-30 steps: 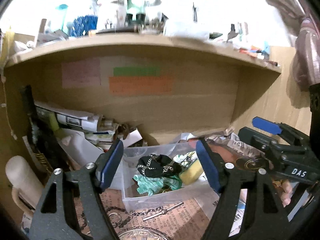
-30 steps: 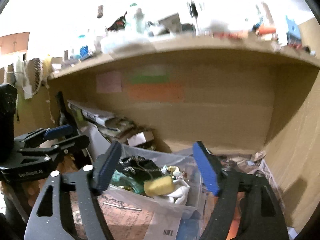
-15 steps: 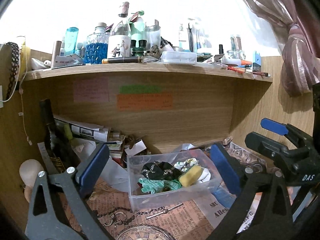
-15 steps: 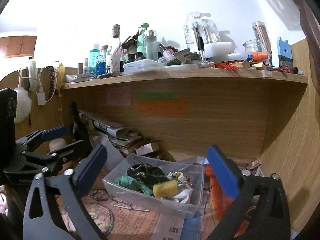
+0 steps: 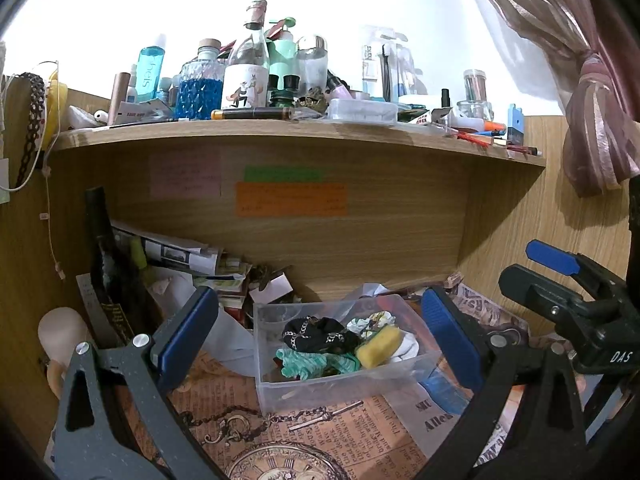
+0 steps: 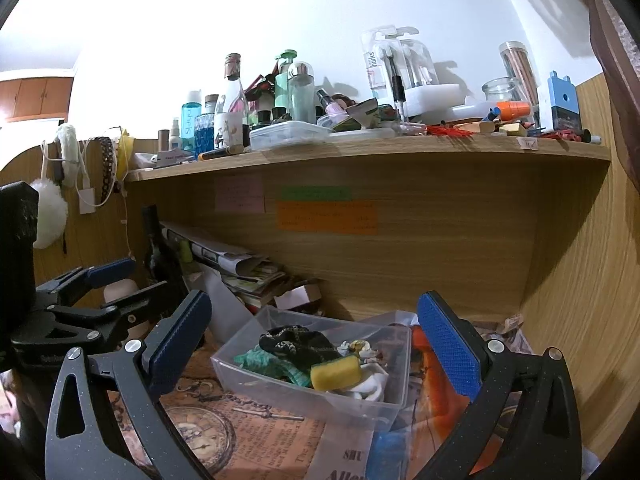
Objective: Organize soft objects
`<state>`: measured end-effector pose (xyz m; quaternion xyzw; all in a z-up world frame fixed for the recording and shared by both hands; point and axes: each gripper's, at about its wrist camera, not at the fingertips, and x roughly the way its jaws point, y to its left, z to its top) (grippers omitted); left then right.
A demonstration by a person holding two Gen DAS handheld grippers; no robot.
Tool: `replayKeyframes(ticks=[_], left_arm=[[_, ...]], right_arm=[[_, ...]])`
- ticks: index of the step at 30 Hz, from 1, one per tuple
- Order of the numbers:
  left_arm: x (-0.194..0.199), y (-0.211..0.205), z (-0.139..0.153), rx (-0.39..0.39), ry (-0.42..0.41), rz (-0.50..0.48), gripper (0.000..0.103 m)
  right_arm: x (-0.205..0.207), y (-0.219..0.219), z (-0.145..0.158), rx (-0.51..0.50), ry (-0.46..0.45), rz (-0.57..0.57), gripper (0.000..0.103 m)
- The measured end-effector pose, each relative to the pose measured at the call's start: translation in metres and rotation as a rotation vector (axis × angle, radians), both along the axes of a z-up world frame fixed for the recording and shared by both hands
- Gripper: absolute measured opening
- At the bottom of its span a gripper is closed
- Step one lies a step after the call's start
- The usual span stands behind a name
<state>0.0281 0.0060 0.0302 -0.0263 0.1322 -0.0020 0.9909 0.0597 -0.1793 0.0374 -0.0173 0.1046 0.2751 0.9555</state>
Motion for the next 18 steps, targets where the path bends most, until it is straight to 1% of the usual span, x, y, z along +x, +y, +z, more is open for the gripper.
replayKeyframes(ticks=[18], left_arm=[[0.0013,-0.0006,-0.0032,0.008,0.003,0.000,0.103]], right_arm=[[-0.0004,0.0005,-0.0007,0.000,0.000,-0.002,0.103]])
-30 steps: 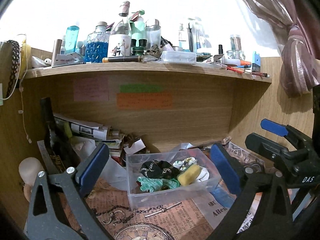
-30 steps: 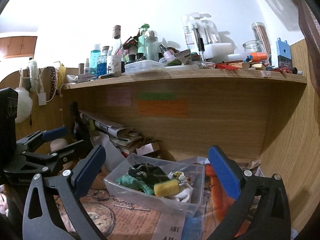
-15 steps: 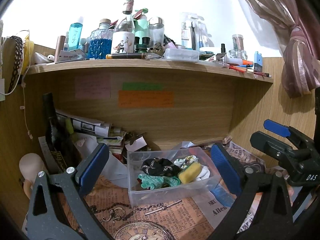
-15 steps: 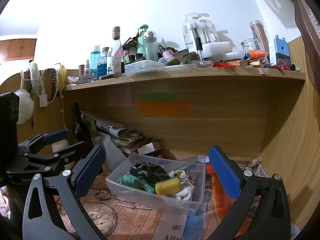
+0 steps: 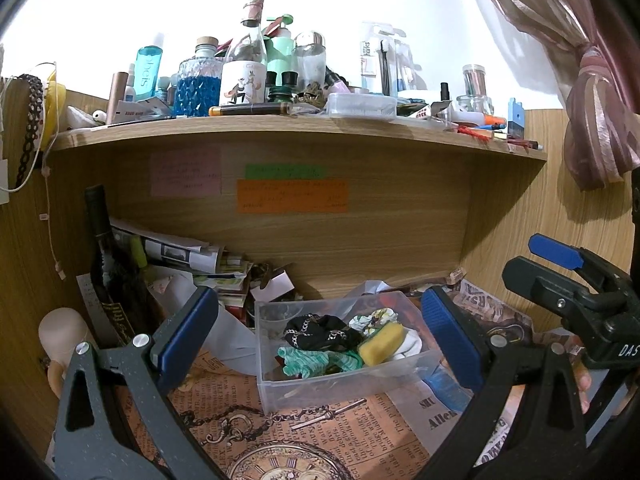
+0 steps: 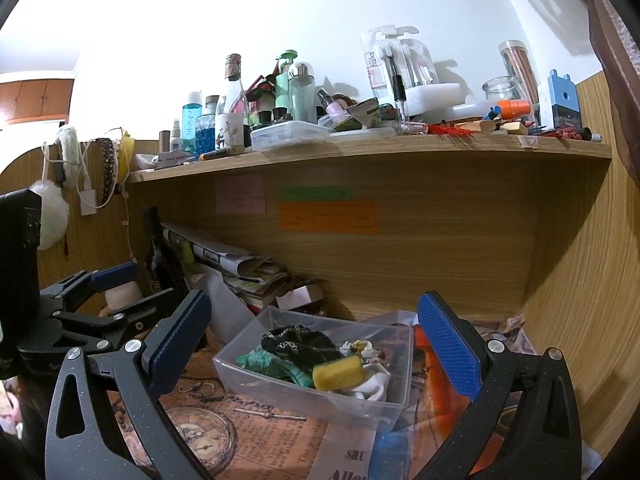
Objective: Organize soft objects
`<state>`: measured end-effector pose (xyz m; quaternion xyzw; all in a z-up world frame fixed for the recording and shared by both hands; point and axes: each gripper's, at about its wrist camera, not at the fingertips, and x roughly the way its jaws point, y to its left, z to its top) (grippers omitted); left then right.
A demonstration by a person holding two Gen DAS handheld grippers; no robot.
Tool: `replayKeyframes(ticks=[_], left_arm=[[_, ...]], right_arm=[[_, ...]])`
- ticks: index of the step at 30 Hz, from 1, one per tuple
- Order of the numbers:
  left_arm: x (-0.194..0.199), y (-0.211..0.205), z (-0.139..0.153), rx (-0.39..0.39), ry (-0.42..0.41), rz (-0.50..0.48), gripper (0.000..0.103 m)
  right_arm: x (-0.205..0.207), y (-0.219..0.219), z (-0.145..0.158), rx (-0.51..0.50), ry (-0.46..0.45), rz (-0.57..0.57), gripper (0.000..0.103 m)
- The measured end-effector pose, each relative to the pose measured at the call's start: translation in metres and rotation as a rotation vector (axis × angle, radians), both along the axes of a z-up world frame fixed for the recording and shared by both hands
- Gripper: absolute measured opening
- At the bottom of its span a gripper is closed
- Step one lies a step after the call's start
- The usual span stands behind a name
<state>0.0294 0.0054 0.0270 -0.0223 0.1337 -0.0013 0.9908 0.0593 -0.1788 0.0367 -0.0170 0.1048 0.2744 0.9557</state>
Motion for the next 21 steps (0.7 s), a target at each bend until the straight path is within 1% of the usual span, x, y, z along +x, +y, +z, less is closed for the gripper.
replayKeyframes(ticks=[21], left_arm=[[-0.0004,0.0010,-0.0003,0.008,-0.005,-0.012,0.103]], right_arm=[[-0.0008,0.0022,-0.0014,-0.001,0.003,0.001,0.103]])
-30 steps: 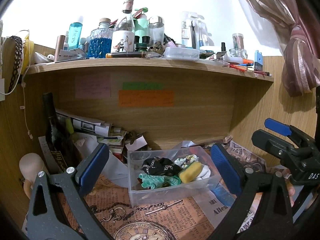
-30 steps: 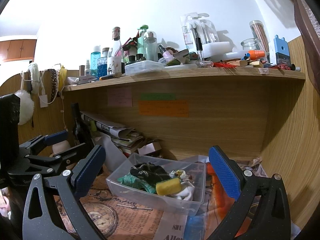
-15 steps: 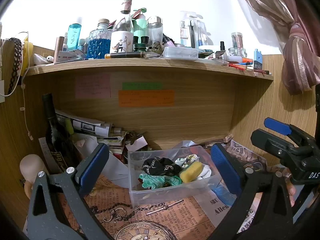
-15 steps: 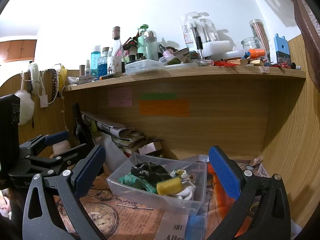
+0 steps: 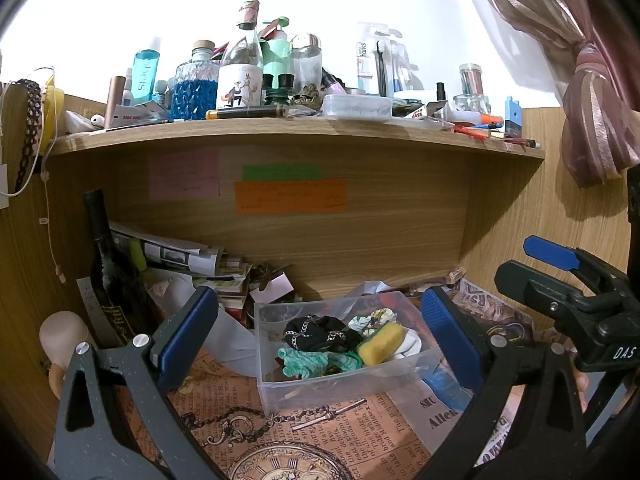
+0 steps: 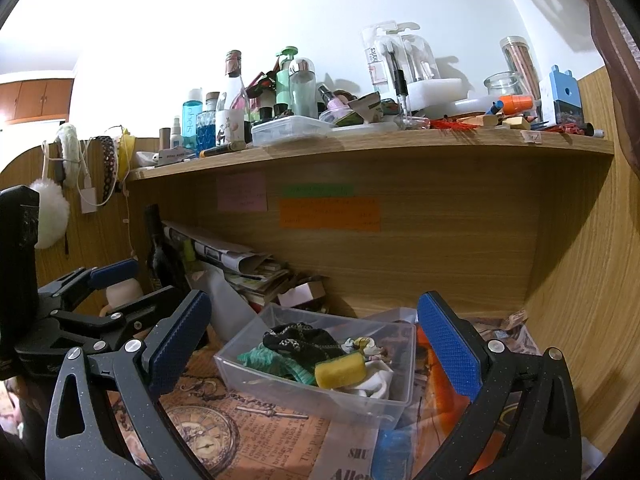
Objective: Organize soft objects
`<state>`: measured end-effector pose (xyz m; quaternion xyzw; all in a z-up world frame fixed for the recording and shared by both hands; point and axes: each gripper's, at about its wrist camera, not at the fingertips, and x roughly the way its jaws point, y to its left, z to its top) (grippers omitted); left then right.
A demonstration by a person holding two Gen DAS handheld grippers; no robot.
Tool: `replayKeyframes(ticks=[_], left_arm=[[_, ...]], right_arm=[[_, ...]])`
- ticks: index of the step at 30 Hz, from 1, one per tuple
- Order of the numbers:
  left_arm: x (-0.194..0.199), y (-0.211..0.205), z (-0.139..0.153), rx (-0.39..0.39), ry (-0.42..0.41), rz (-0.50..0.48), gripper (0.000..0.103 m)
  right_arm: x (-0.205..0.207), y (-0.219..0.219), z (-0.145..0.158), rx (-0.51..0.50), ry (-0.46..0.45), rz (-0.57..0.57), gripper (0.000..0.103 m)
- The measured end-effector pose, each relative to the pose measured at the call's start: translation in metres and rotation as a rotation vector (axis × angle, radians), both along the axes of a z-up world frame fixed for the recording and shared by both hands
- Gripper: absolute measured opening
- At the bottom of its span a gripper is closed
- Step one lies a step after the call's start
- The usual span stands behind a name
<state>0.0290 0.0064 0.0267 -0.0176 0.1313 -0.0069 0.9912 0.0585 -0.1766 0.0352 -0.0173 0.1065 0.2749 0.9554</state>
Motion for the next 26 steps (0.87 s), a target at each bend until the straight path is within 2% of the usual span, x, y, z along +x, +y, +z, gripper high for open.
replayKeyframes(ticks=[26], left_arm=[[0.0040,0.0030,-0.0025,-0.001,0.009,-0.033,0.103]], right_arm=[[0.0014,0.0091,-0.0056,-0.005,0.022,-0.009,0.103]])
